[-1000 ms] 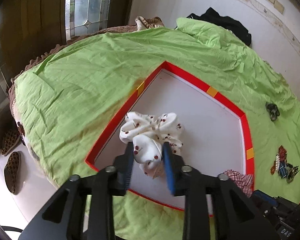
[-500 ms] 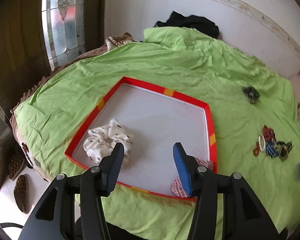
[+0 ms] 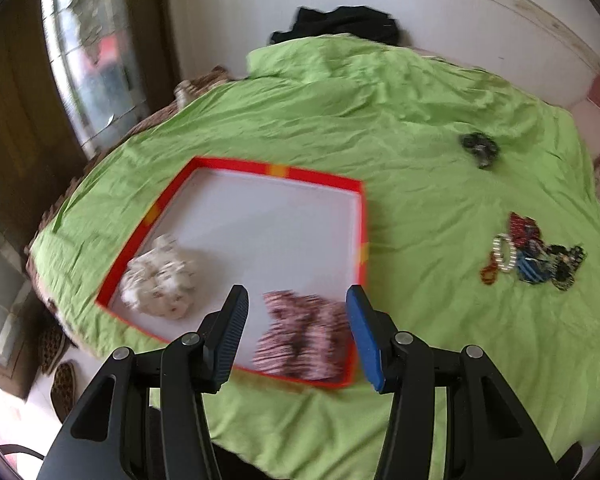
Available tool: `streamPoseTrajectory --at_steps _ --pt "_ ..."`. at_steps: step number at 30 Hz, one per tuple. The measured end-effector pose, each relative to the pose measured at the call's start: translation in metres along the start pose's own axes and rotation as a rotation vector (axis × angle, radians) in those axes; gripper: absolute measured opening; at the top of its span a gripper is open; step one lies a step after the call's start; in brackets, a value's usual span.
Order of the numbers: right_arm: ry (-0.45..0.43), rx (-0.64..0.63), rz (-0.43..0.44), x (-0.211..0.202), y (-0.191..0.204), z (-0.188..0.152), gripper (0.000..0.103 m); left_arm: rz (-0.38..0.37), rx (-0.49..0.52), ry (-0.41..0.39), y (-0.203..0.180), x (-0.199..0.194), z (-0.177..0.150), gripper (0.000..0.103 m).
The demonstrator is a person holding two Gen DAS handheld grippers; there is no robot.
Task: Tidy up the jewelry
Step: 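Carry both scrunchies to the red-framed tray and open both tools, then grasp pearl bracelet with left tool while right tool grasps leopard hair tie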
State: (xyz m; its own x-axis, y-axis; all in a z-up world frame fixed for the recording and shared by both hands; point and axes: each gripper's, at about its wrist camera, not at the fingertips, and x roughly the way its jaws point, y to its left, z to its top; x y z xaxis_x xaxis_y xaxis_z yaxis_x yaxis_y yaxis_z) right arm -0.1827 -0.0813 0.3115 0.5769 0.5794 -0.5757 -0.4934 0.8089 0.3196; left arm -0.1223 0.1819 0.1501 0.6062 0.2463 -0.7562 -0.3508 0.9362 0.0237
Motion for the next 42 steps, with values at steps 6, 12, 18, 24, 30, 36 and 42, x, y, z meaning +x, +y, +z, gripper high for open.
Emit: streamPoseTrajectory --at_steps 6,12,18,24,30,36,42 --pt "0.066 0.107 0.078 0.007 -0.026 0.005 0.092 -0.038 0.116 -0.031 -0.055 -0.007 -0.001 0.05" --pt "0.113 0.135 0.099 0.013 -0.047 -0.014 0.092 -0.064 0.141 -0.018 -0.08 0.0 0.0 0.05" --pt "0.099 0.184 0.021 0.039 -0.109 -0.038 0.094 -0.12 0.163 -0.009 -0.105 0.011 0.002 0.05" --pt "0.22 0.397 -0.167 0.109 -0.242 -0.084 0.084 -0.184 0.237 0.015 -0.138 0.045 0.0 0.05" --pt "0.189 0.427 -0.294 0.141 -0.308 -0.098 0.061 -0.288 0.276 0.093 -0.17 0.093 0.017 0.05" --pt "0.107 0.424 -0.282 0.153 -0.331 -0.091 0.061 -0.4 0.265 0.189 -0.204 0.146 0.045 0.049" --pt "0.098 0.379 -0.334 0.181 -0.339 -0.078 0.061 -0.477 0.29 0.266 -0.228 0.187 0.061 0.048"
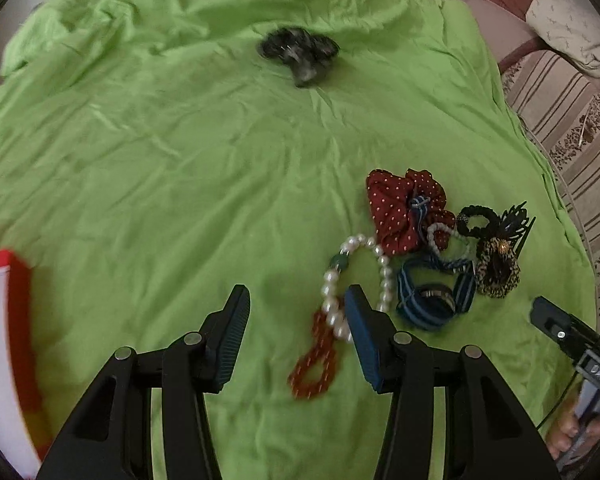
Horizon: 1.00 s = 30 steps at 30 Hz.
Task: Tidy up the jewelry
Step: 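Grasp pearl bracelet with left tool while right tool grasps leopard hair tie, then carry pearl bracelet and leopard hair tie into the tray and release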
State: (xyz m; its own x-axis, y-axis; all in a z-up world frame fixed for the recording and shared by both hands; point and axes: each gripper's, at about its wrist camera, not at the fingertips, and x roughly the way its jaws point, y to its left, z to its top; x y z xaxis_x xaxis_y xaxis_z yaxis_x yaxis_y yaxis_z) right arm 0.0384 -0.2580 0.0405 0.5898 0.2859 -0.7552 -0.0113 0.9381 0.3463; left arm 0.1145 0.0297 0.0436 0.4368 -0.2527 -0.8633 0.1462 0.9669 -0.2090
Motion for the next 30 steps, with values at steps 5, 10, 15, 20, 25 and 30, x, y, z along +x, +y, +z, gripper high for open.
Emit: streamPoseTrajectory --at_steps 5,10,15,20,25,30 --pt "0.011 0.045 0.016 0.024 -0.008 0.007 0.061 -0.046 0.072 0.01 -0.011 0.018 0.017 0.048" --pt "0.01 0.034 0.022 0.032 -0.005 0.01 0.053 -0.07 0.111 0.027 -0.016 0.036 0.031 0.048" --pt "0.009 0.007 0.012 0.035 0.001 0.011 0.033 -0.066 0.155 0.028 -0.022 0.042 0.035 0.047" --pt "0.01 0.016 0.017 0.034 0.002 0.008 0.012 0.043 0.245 0.038 -0.039 0.048 0.034 0.032" --pt "0.004 0.025 0.022 0.028 0.003 0.007 0.01 0.085 0.245 0.021 -0.046 0.039 0.035 0.009" --pt "-0.028 0.037 0.038 0.005 0.006 0.005 0.009 0.014 0.143 -0.017 -0.035 0.001 0.029 0.008"
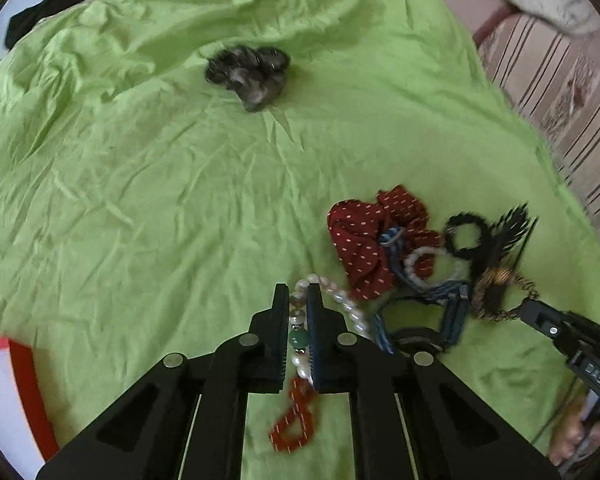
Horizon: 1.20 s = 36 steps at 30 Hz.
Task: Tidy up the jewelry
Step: 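Carry pearl bracelet and leopard hair tie into the tray and release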
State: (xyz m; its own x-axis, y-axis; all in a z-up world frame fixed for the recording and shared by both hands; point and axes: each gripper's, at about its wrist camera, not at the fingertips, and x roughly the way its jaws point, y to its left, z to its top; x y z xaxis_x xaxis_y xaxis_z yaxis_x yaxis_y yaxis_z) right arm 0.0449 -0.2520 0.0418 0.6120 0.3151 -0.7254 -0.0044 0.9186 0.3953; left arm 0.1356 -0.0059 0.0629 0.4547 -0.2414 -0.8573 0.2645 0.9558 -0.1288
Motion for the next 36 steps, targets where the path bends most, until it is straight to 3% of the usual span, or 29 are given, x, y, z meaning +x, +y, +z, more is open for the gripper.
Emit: streamPoseTrajectory --at_steps 10,18,23,36 --pt "-0.062 -0.008 0.024 -0.059 0.021 -0.013 0.009 -0.028 -0.022 -0.128 0.005 -0.099 -0.037 0.008" --pt "-0.072 -0.067 0.05 -0.086 0.061 -0.026 0.009 -0.012 -0.086 -0.212 0.04 -0.162 -0.074 0.008" --pt "-0.044 -0.128 0.075 -0.086 0.099 -0.038 0.009 0.071 -0.128 -0.247 0.078 -0.187 -0.098 0.008" --pt "0.076 -0.351 0.151 -0.044 0.233 -0.074 0.009 0.206 -0.382 -0.248 0.22 -0.202 -0.144 0.005"
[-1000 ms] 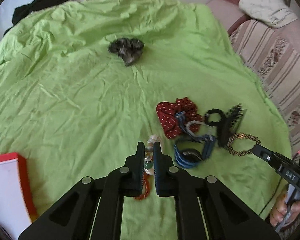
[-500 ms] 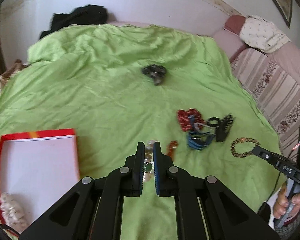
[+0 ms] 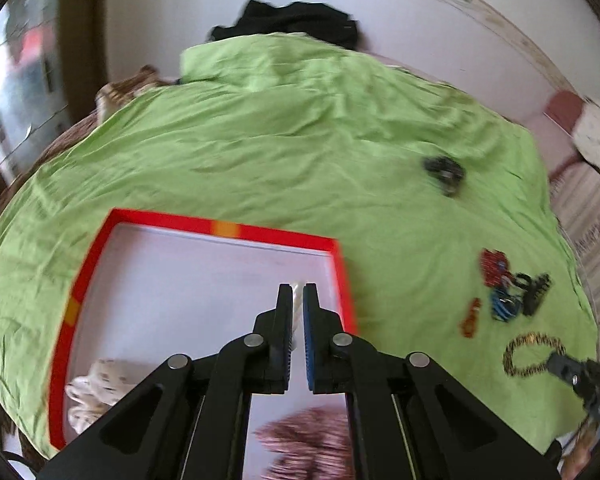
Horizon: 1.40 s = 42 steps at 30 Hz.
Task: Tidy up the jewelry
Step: 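Carry pearl bracelet and leopard hair tie into the tray and release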
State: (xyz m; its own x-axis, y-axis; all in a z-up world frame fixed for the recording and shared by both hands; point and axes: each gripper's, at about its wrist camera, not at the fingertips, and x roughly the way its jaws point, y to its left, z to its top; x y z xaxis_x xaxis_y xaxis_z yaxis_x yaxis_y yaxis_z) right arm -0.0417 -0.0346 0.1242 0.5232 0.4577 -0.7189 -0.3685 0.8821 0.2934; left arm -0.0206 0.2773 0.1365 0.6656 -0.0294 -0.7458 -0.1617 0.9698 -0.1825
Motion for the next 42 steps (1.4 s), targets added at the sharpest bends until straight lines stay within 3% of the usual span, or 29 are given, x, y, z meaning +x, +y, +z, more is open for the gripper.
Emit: streamPoseTrajectory --at_steps 9,14,19,22,29,42 --pt "0.08 -0.141 0.063 0.055 0.092 0.011 0.009 0.003 -0.154 0.014 0.079 0.021 -0.008 0.005" --pt "0.138 -0.18 0.124 0.092 0.134 0.017 0.009 -0.005 -0.178 0.005 0.094 0.025 -0.014 0.005" --pt "0.182 -0.215 0.156 0.125 0.167 0.013 0.009 0.091 -0.145 0.016 0.098 0.035 -0.022 0.005" --pt "0.216 -0.218 0.164 0.145 0.175 0.009 0.01 0.125 -0.134 0.02 0.1 0.038 -0.024 0.005" --pt "0.265 -0.194 0.183 0.174 0.179 0.006 0.01 0.114 -0.196 -0.006 0.113 0.033 -0.024 0.005" --pt "0.325 -0.249 0.25 0.184 0.201 -0.015 0.011 0.12 -0.189 -0.004 0.111 0.033 -0.027 0.005"
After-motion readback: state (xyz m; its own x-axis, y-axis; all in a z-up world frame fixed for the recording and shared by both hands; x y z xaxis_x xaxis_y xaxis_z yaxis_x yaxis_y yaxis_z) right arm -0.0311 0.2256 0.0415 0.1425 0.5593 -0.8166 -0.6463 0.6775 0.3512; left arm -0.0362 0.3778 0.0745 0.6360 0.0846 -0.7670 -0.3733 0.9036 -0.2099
